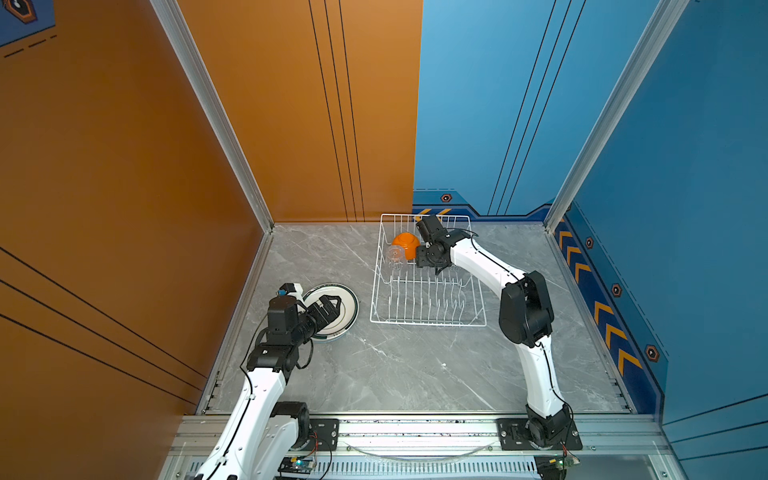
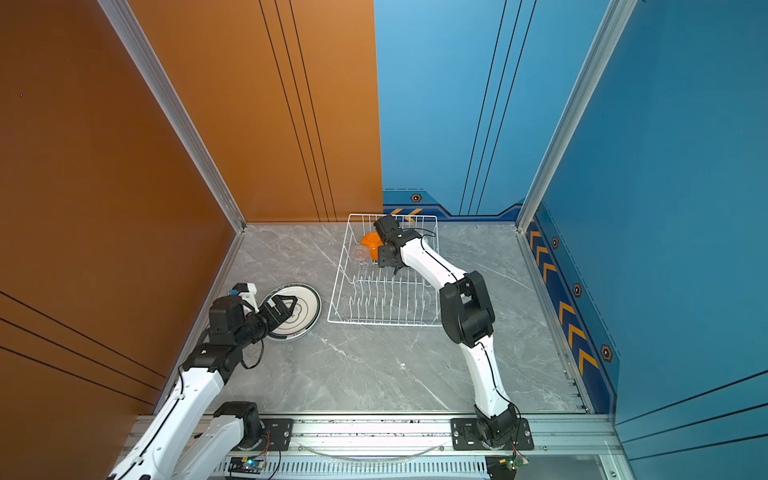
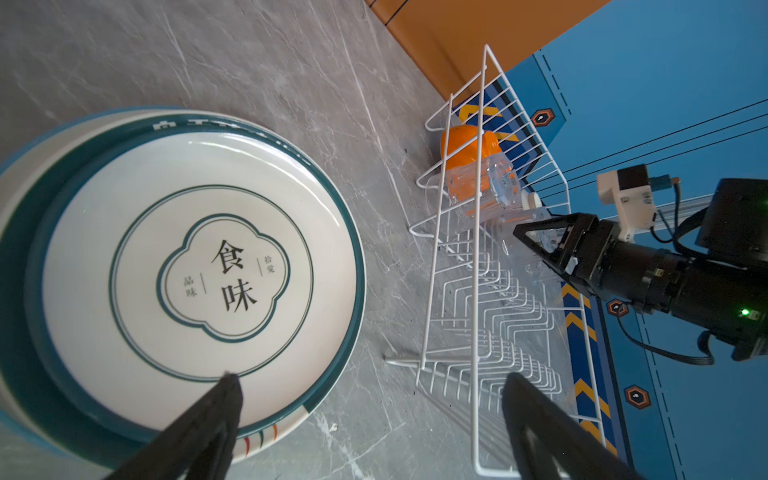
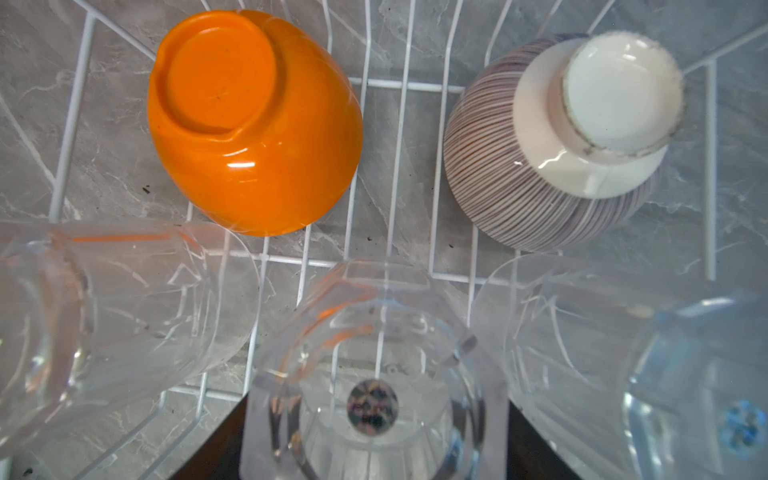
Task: Unload the mixed dishes from the dish rack
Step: 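Reach the right gripper into the rack and close on a clear glass, then lift the clear glass toward the left gripper while the left gripper reaches over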
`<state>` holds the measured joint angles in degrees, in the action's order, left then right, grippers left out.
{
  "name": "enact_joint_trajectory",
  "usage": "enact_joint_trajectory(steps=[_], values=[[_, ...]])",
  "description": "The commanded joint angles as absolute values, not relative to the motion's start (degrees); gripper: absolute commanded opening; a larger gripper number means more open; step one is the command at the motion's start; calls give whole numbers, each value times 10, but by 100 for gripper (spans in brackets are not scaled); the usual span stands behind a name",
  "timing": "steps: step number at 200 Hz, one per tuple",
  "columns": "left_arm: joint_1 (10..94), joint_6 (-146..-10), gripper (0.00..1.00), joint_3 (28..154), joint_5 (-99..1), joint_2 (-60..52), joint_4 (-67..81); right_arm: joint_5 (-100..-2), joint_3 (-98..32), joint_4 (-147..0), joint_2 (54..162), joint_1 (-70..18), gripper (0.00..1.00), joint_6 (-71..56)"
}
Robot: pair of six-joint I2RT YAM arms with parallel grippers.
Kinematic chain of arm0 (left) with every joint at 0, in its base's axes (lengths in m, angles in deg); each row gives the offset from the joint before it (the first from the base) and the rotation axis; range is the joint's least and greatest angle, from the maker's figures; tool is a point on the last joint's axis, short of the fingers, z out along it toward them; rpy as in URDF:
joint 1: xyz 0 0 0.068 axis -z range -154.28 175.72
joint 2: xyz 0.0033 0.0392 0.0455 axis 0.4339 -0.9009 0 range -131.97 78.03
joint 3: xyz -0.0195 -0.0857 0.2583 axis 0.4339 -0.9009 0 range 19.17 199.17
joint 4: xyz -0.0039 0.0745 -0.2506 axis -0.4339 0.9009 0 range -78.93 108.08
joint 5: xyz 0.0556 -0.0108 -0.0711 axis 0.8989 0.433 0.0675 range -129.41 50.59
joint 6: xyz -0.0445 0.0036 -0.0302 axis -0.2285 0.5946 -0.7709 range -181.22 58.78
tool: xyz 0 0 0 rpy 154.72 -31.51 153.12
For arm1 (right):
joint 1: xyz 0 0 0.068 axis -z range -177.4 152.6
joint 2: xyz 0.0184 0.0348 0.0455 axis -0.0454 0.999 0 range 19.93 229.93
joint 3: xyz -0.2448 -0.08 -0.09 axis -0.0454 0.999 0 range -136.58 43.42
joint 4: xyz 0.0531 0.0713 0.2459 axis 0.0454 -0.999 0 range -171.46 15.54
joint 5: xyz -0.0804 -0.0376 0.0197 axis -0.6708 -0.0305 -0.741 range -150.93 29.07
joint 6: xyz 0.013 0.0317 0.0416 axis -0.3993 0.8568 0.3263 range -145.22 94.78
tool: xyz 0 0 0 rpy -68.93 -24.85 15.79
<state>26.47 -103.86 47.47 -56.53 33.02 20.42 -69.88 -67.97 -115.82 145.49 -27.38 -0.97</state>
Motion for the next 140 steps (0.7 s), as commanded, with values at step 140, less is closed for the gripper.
enact_joint_trajectory(steps=[140], values=[[358,-1092,98,511,-549,340,135,-601,-392,-960,1173,-255,39,103]])
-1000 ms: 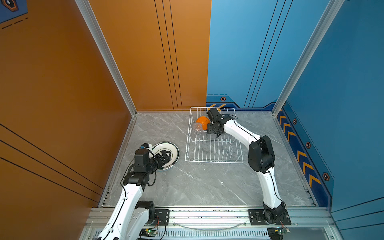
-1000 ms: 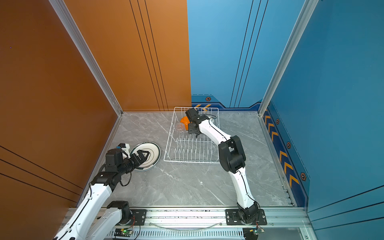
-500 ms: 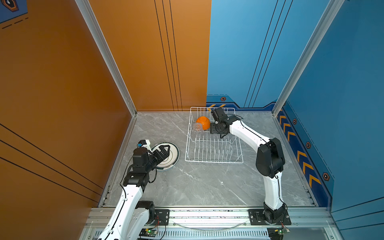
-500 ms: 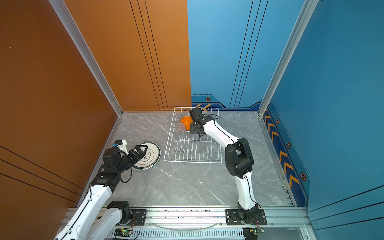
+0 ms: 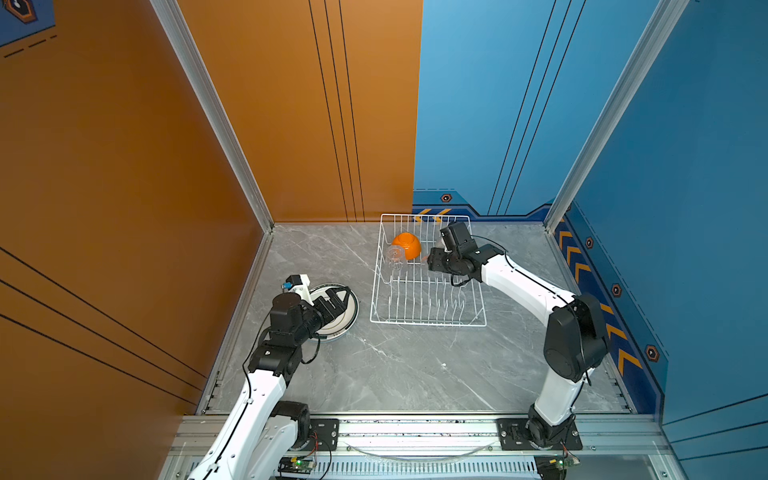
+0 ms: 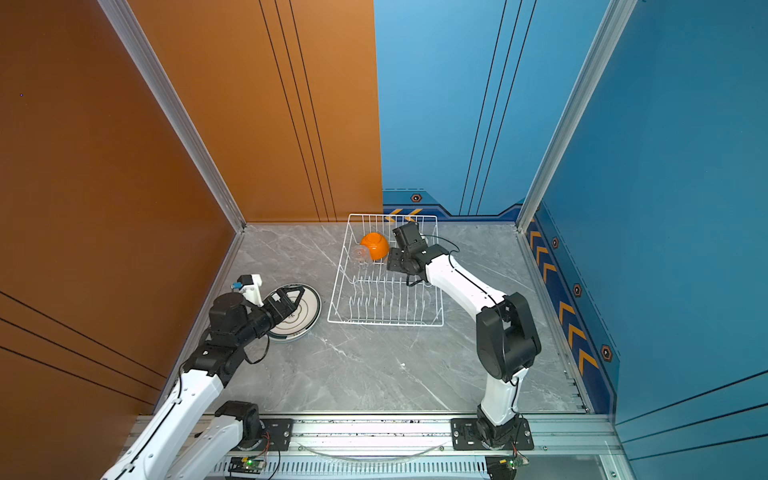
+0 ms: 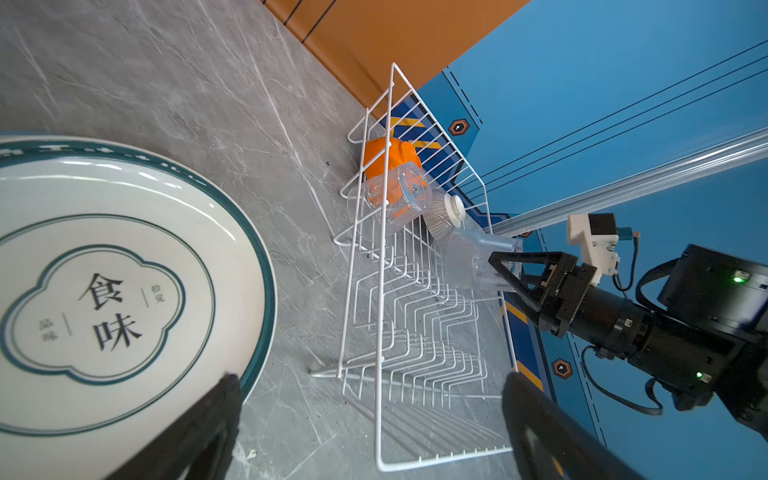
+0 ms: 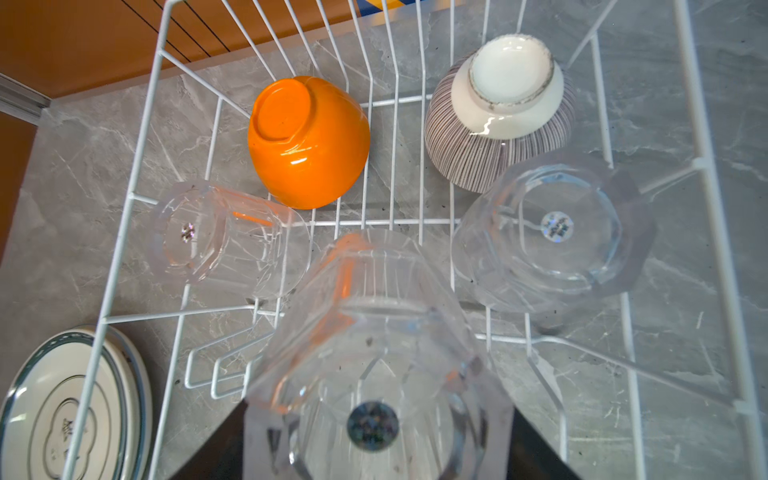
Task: Unload the mixed dishes from the dish rack
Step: 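Lift the clear glass toward the left gripper while the left gripper reaches over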
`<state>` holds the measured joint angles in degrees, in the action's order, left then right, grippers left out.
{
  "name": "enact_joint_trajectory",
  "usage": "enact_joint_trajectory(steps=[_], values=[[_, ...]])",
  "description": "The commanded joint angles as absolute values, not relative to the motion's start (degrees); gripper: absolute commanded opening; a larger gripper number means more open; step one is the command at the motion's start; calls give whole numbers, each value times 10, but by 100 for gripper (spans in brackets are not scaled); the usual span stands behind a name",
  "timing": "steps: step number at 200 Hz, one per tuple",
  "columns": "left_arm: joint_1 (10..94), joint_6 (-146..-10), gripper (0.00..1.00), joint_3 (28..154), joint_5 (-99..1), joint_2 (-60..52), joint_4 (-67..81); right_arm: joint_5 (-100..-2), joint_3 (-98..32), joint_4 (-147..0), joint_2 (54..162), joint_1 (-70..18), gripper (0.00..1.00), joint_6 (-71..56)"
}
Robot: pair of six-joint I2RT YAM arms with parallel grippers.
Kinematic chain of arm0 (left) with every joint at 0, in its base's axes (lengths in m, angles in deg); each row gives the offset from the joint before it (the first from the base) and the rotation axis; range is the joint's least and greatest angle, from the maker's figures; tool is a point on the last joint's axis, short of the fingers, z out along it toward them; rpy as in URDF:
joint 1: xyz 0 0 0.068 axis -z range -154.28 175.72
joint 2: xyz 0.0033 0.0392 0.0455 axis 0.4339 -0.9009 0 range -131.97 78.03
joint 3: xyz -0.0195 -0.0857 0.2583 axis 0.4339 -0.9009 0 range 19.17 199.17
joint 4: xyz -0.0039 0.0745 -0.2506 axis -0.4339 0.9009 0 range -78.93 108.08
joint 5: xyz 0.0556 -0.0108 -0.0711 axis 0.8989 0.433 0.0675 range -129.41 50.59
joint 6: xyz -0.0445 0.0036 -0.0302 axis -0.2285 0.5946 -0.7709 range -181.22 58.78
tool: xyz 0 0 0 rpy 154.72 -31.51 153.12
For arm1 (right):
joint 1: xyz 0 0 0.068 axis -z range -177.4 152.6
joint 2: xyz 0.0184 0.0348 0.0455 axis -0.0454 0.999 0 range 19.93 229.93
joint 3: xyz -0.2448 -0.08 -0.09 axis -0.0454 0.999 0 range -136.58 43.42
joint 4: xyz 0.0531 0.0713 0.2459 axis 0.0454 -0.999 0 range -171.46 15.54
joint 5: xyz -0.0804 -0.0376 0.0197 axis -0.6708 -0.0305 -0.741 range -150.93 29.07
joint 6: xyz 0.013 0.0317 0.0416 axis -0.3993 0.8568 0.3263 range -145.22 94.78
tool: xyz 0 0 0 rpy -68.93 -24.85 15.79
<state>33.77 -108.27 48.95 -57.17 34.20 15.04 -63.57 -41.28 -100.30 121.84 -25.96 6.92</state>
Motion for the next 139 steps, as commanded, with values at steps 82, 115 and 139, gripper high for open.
enact_joint_trajectory(steps=[82,115,139], values=[[397,-1114,98,549,-550,255,32,-510,-320,-871,1100,-254,38,207],[412,-1113,98,586,-593,177,-51,-465,-294,-832,1067,-250,39,252],[429,-1106,98,614,-621,119,-102,-450,-276,-807,1043,-249,38,280]])
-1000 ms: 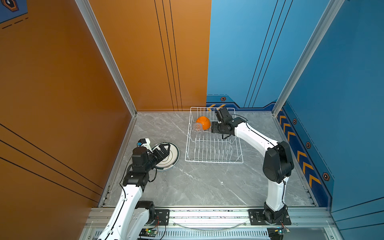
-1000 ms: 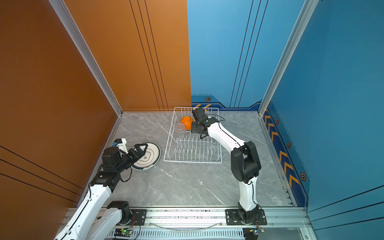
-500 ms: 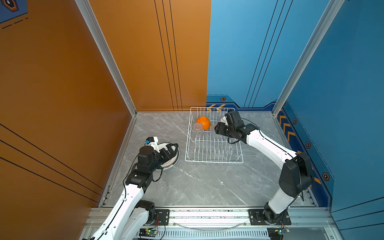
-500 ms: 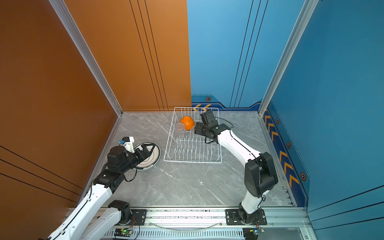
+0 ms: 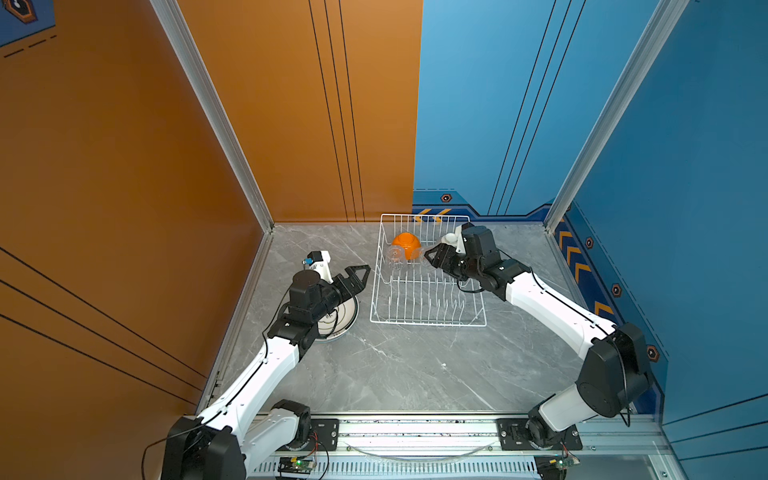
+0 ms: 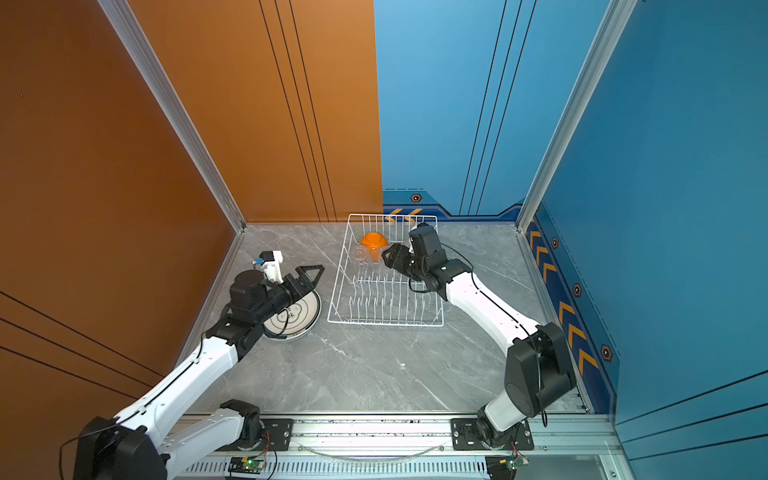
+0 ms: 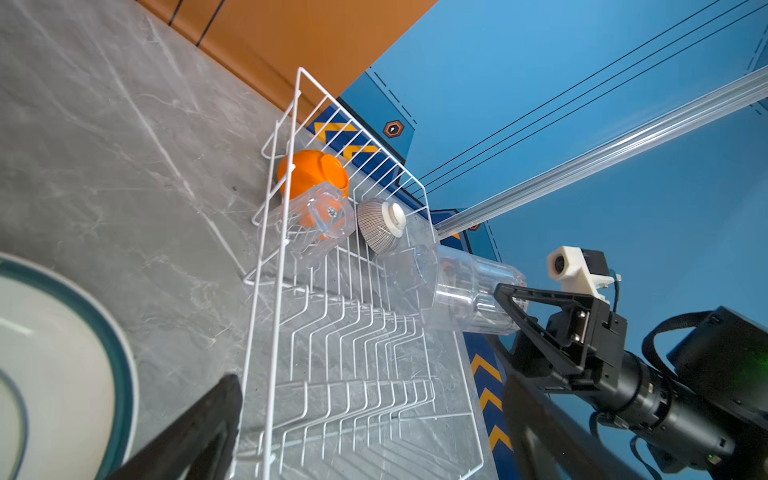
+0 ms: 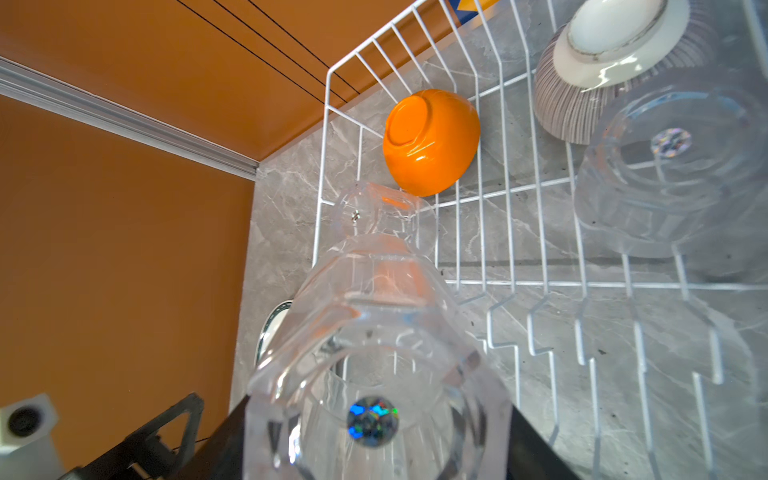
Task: Unload the mixed dishes from the dish rack
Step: 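Lift the clear glass toward the left gripper while the left gripper reaches over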
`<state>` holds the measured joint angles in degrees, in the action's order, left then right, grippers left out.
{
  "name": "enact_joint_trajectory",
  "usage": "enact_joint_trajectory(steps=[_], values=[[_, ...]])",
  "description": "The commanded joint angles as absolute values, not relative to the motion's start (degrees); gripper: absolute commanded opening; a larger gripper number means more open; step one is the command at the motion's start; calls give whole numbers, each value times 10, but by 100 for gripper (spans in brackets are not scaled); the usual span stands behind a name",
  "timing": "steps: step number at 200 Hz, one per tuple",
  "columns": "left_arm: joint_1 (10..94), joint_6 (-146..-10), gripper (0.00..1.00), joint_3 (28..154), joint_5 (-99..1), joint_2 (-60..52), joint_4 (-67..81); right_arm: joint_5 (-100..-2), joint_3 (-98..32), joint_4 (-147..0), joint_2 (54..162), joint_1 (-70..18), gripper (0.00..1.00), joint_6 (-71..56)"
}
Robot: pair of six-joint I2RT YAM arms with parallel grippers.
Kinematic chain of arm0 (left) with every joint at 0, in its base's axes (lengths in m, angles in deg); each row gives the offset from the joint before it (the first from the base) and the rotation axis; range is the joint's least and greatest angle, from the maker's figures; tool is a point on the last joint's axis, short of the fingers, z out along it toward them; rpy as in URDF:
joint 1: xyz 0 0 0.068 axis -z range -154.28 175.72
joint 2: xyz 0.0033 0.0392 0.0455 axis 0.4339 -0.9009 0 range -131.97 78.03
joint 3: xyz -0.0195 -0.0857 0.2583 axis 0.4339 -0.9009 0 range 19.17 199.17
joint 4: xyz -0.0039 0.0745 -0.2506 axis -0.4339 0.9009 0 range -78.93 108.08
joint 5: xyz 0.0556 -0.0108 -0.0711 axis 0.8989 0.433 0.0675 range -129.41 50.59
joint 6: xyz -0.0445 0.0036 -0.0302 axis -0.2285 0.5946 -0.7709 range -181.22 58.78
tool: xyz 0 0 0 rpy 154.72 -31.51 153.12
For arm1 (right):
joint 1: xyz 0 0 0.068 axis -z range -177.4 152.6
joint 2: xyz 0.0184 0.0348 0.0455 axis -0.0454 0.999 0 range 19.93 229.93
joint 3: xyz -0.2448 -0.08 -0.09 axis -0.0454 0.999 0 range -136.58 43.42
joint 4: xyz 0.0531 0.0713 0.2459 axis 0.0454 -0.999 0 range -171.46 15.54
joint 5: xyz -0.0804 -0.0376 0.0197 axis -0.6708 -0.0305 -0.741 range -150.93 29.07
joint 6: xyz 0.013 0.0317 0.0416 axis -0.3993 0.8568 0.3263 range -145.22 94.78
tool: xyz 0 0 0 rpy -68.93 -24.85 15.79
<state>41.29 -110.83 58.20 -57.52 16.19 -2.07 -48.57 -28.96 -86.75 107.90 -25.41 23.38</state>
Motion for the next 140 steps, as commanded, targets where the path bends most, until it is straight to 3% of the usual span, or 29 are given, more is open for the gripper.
enact_joint_trajectory(steps=[1,21,82,93,140], values=[[430,-1106,98,616,-622,116,-105,-450,-276,-806,1042,-249,38,280],[445,-1106,100,635,-645,74,-150,-439,-270,-795,1031,-248,38,296],[480,-1111,88,665,-688,-2,-265,-402,-259,-746,1029,-245,37,346],[484,-1107,76,668,-694,-8,-274,-396,-258,-738,1030,-245,37,349],[500,-1071,62,677,-699,-17,-284,-370,-258,-716,1039,-245,37,369]])
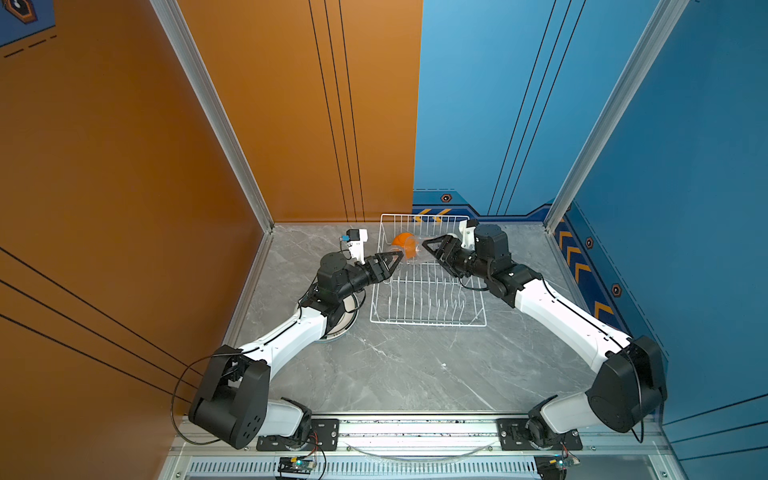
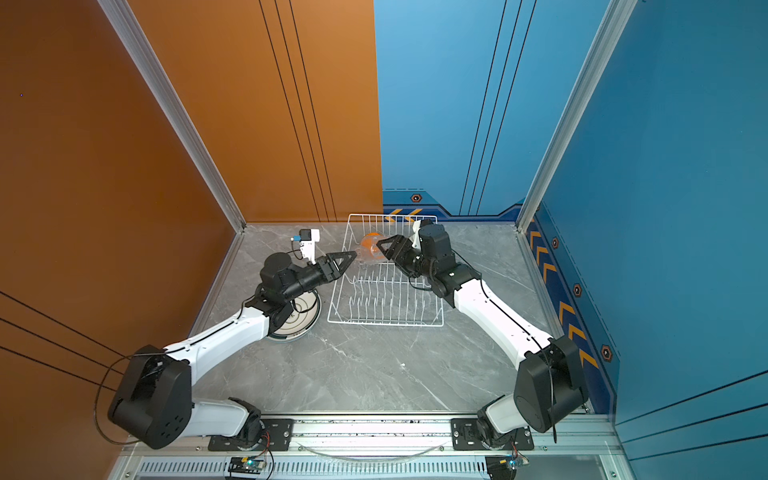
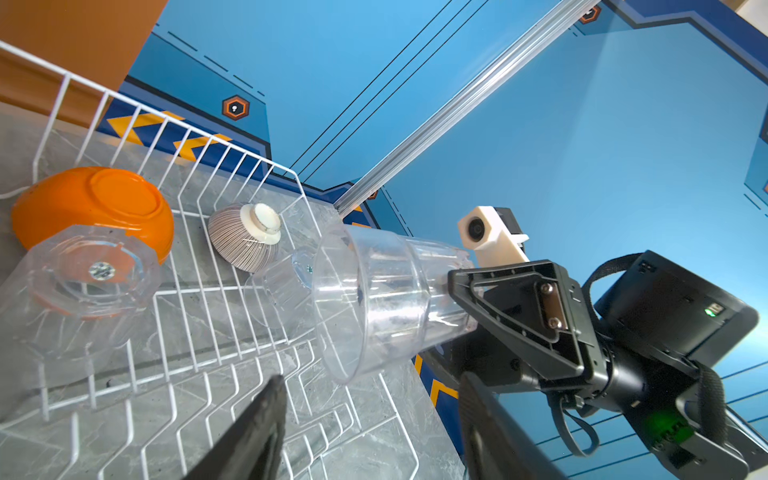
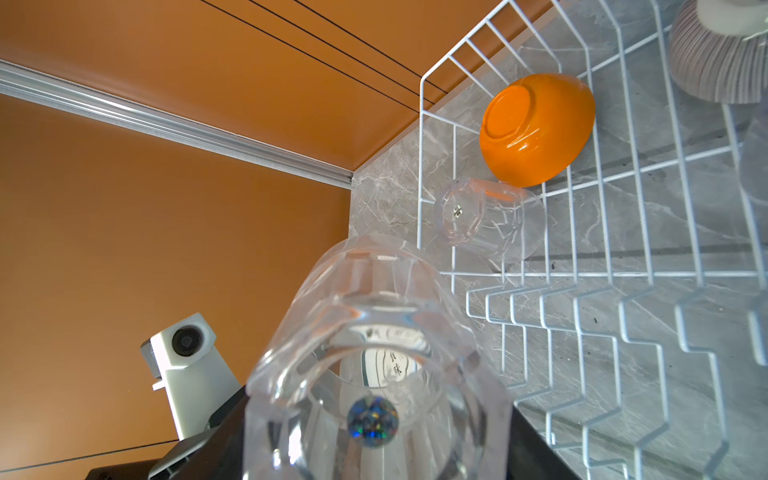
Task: Unload the mixed dishes from the dish rack
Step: 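Lift the clear glass toward the left gripper while the left gripper reaches over, then close the left gripper on the clear glass beside the right gripper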
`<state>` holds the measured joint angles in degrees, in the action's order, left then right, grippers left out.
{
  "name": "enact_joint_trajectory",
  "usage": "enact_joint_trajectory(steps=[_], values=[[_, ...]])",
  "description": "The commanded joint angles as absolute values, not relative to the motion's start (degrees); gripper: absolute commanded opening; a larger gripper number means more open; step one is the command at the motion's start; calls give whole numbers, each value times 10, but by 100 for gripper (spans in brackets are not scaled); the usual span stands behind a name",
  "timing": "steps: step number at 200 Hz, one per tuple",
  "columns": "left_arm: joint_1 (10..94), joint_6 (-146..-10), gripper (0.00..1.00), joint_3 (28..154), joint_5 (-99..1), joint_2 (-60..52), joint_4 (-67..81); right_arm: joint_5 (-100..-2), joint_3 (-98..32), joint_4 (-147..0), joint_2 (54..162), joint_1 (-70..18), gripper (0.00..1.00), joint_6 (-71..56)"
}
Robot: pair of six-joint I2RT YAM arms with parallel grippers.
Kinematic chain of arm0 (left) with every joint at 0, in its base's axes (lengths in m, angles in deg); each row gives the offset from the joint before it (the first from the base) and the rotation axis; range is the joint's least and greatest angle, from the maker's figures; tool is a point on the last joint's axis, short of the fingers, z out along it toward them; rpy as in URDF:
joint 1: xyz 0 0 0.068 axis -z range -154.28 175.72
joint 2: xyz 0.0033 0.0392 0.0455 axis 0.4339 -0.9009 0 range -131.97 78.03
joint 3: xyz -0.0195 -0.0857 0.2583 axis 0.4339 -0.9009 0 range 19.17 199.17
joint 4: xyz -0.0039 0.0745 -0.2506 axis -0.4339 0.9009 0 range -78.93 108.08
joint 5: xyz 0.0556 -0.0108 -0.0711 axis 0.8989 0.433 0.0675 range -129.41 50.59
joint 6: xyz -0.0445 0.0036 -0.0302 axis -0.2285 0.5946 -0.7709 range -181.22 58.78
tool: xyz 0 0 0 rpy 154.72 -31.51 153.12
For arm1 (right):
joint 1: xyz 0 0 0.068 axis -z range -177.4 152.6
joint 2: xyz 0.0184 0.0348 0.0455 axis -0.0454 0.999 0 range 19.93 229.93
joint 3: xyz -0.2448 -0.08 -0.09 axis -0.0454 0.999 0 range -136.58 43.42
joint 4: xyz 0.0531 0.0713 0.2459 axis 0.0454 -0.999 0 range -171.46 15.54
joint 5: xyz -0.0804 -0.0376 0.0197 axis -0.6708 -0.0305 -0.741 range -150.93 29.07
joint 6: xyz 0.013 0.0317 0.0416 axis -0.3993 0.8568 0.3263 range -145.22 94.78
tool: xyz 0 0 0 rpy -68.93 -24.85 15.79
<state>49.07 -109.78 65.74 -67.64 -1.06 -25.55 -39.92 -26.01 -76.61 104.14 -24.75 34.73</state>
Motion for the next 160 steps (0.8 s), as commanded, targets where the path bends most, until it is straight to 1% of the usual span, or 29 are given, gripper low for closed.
enact_joint_trajectory(steps=[1,62,129,160], values=[[501,-1071,61,677,-699,-17,-285,-370,-257,-715,1039,-246,37,370],[506,-1068,51,681,-715,-42,-337,-337,-267,-693,1052,-256,36,387],[505,-1073,47,689,-727,-56,-370,-297,-283,-682,1081,-269,36,397],[507,-1071,39,693,-734,-56,-375,-293,-283,-671,1088,-271,36,404]])
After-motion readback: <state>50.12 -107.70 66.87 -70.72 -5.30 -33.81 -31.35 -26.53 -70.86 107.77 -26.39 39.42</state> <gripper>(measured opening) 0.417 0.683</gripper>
